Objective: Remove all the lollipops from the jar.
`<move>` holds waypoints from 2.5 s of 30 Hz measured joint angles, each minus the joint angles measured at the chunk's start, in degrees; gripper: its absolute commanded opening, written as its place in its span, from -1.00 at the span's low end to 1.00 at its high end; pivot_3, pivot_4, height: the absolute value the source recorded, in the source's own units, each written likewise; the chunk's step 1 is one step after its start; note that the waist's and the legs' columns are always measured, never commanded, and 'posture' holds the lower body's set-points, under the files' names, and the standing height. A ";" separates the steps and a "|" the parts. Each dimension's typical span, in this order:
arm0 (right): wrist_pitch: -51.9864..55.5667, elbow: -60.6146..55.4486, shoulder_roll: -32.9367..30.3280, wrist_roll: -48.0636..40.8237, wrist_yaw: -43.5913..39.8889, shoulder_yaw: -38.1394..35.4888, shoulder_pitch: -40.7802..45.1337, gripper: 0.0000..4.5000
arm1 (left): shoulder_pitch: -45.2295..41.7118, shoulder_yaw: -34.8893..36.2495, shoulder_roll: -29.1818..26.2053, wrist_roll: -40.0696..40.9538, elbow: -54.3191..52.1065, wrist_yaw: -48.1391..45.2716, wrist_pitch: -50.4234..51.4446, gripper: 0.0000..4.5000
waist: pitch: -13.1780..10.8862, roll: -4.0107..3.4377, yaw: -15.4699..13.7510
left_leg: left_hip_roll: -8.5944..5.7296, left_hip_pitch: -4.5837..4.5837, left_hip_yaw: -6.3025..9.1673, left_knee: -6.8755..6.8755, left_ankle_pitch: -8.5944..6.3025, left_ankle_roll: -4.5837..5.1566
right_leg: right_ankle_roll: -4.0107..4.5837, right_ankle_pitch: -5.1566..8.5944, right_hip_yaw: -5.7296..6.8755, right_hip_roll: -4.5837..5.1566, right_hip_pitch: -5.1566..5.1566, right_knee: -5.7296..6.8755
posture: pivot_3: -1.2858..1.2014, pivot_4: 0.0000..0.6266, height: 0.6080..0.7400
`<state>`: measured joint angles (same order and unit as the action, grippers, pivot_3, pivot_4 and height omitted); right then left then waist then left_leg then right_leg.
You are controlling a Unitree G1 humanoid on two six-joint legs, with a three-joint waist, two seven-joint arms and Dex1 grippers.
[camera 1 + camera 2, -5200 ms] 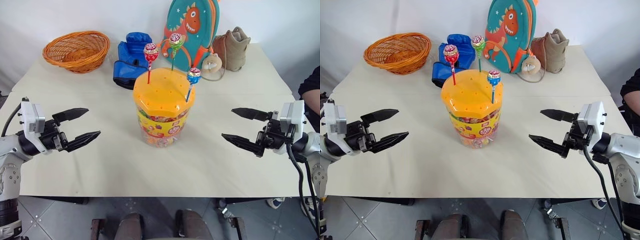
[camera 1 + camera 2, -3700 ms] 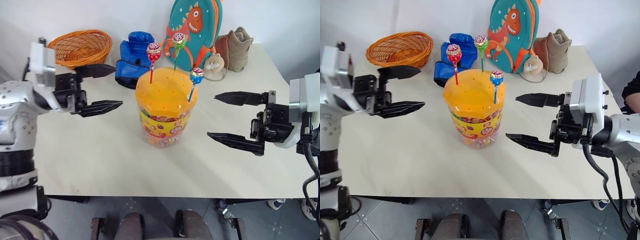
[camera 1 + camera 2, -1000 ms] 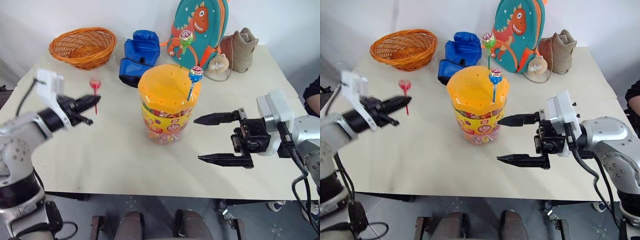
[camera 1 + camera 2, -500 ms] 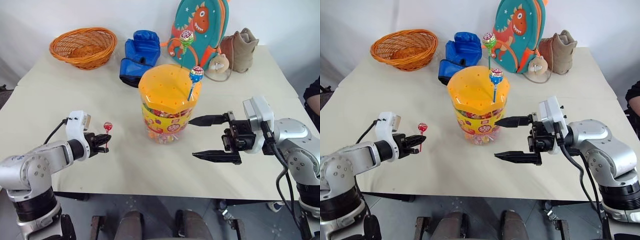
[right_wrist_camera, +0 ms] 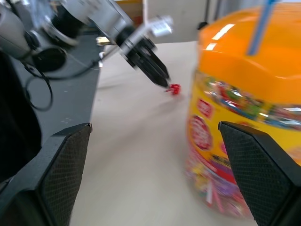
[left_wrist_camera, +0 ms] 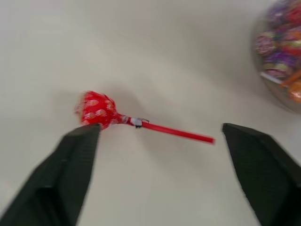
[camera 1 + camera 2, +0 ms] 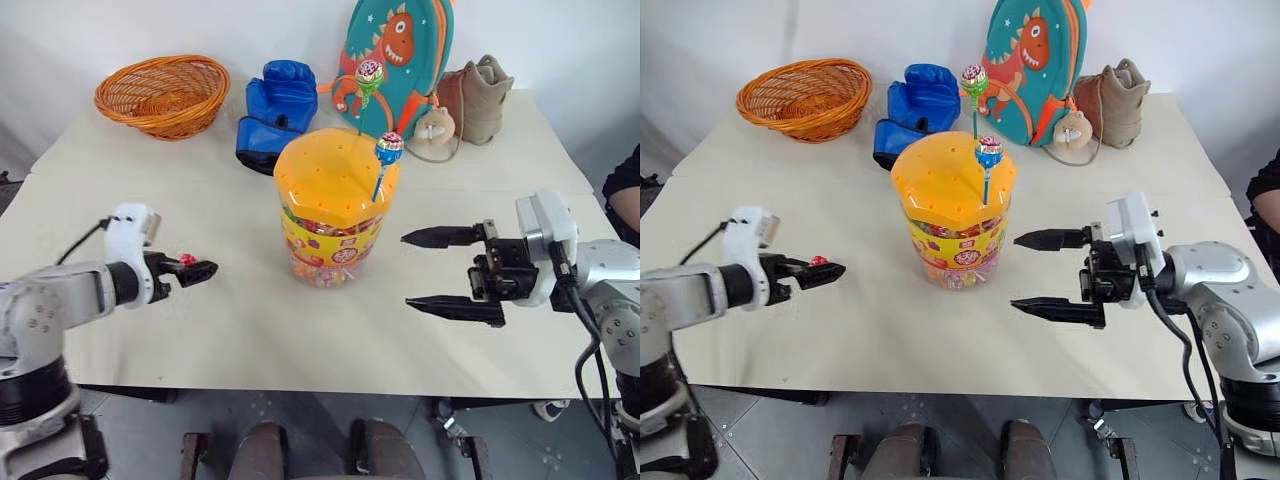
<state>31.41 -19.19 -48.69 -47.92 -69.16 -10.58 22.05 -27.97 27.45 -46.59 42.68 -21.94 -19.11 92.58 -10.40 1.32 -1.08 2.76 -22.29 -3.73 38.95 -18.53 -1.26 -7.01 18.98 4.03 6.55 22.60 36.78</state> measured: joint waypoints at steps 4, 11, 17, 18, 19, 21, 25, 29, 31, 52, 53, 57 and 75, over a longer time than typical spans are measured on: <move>0.19 1.52 -0.26 0.01 1.03 -1.46 0.25 1.00 | -1.21 3.87 -3.99 4.83 -1.98 -8.80 -4.83 0.98 | 0.00 -0.01 0.01 | 0.00 0.00 -0.04 -0.01 0.00 0.00 | 0.00 0.00 -0.01 0.01 0.00 -0.02 | 0.03 -0.52 1.00; 1.27 1.47 -1.42 -0.33 3.93 -4.23 2.24 1.00 | -4.94 5.02 -3.54 7.00 -2.00 -21.78 -26.03 0.98 | -0.01 -0.01 -0.21 | -0.02 -0.03 -0.24 0.00 -0.01 -0.01 | 0.00 0.00 0.01 -0.01 -0.01 -0.09 | 0.03 -0.52 1.00; 1.31 1.29 -3.76 0.57 5.52 -5.52 2.47 1.00 | -13.24 -2.64 -1.22 8.96 1.67 -32.01 -38.21 0.98 | -0.03 -0.06 -0.25 | -0.04 -0.02 -0.29 0.03 -0.02 0.02 | -0.02 -0.01 0.00 -0.02 -0.02 -0.06 | 0.03 -0.52 1.00; 1.31 1.20 -4.63 1.21 5.85 -5.58 2.47 1.00 | -14.40 -4.73 -0.20 9.00 3.09 -34.33 -40.10 0.98 | -0.03 -0.05 -0.26 | -0.04 -0.03 -0.30 0.05 -0.02 0.02 | -0.02 -0.01 0.00 -0.03 -0.01 -0.04 | 0.03 -0.52 1.00; 1.34 0.92 -5.62 1.89 6.13 -5.64 2.31 1.00 | -15.08 -6.26 0.45 9.00 4.31 -36.69 -41.83 0.98 | -0.03 -0.06 -0.25 | -0.04 -0.04 -0.31 0.05 -0.02 0.03 | -0.02 -0.01 -0.01 -0.03 -0.01 -0.06 | 0.03 -0.52 1.00; 1.92 -0.39 -8.28 3.16 6.71 -5.87 1.95 1.00 | -15.68 -8.51 0.69 8.83 7.51 -42.51 -45.58 0.98 | -0.04 -0.06 -0.19 | -0.03 -0.04 -0.33 0.04 -0.03 0.04 | -0.02 -0.01 -0.01 -0.05 0.01 -0.08 | 0.03 -0.52 1.00; 5.10 -4.27 -9.96 1.56 9.49 -9.81 1.29 1.00 | -16.21 -10.90 -0.04 6.96 14.81 -51.90 -51.71 0.98 | -0.05 -0.08 0.17 | 0.03 -0.03 -0.36 0.03 -0.03 0.04 | -0.02 -0.01 -0.01 -0.12 0.03 -0.11 | 0.03 -0.52 1.00; 9.22 -8.07 -9.96 -2.54 14.71 -10.28 4.69 1.00 | -17.53 -13.46 -0.59 4.83 19.91 -57.16 -55.85 0.98 | -0.05 -0.09 0.20 | 0.03 -0.04 -0.35 0.05 -0.03 0.05 | -0.02 -0.01 -0.01 -0.10 0.03 -0.08 | 0.03 -0.52 1.00; 11.54 -8.93 -9.84 -4.44 17.18 -8.66 7.74 1.00 | -18.29 -14.40 -0.51 4.15 21.70 -58.56 -57.19 0.98 | -0.05 -0.09 0.24 | 0.03 -0.05 -0.33 0.04 -0.04 0.06 | -0.02 -0.01 -0.01 -0.10 0.03 -0.10 | 0.03 -0.52 1.00; 3.59 8.44 8.83 9.08 14.32 12.06 26.08 1.00 | 2.86 0.82 -8.97 2.50 25.53 -59.49 -60.85 0.98 | -0.12 -0.19 1.68 | 0.03 -0.15 -0.37 0.03 -0.09 0.15 | -0.02 -0.01 -0.04 -0.02 0.20 0.01 | 0.03 -0.52 1.00; 3.56 8.62 8.84 9.44 13.67 12.09 26.24 0.84 | 3.74 1.33 -8.95 2.63 25.14 -59.09 -60.85 1.00 | -0.12 -0.19 1.57 | 0.03 -0.14 -0.37 0.03 -0.10 0.17 | -0.02 -0.01 -0.04 -0.01 0.19 0.01 | 0.03 -0.52 1.00; 3.55 8.75 9.08 9.49 12.16 12.05 26.78 0.31 | 5.64 3.04 -8.28 3.41 24.57 -57.70 -60.84 1.00 | -0.12 -0.19 1.50 | 0.04 -0.14 -0.39 0.02 -0.11 0.18 | -0.02 -0.01 -0.05 -0.01 0.20 0.01 | 0.03 -0.52 1.00; 6.52 8.79 9.07 5.89 11.86 7.62 34.37 -0.99 | 6.56 2.86 -5.95 5.60 22.32 -56.05 -60.76 1.00 | -0.16 -0.25 1.94 | 0.05 -0.13 -0.51 -0.01 -0.12 0.18 | -0.02 -0.01 -0.13 0.00 0.31 0.08 | 0.03 -0.52 1.00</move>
<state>37.93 -10.40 -39.62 -42.03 -57.31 -2.95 56.42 -21.42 30.31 -52.54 48.28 0.37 -75.17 31.82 -10.57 1.06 0.87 2.81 -22.42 -4.24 38.94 -18.65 -1.08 -7.03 18.97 3.90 6.54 22.91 36.86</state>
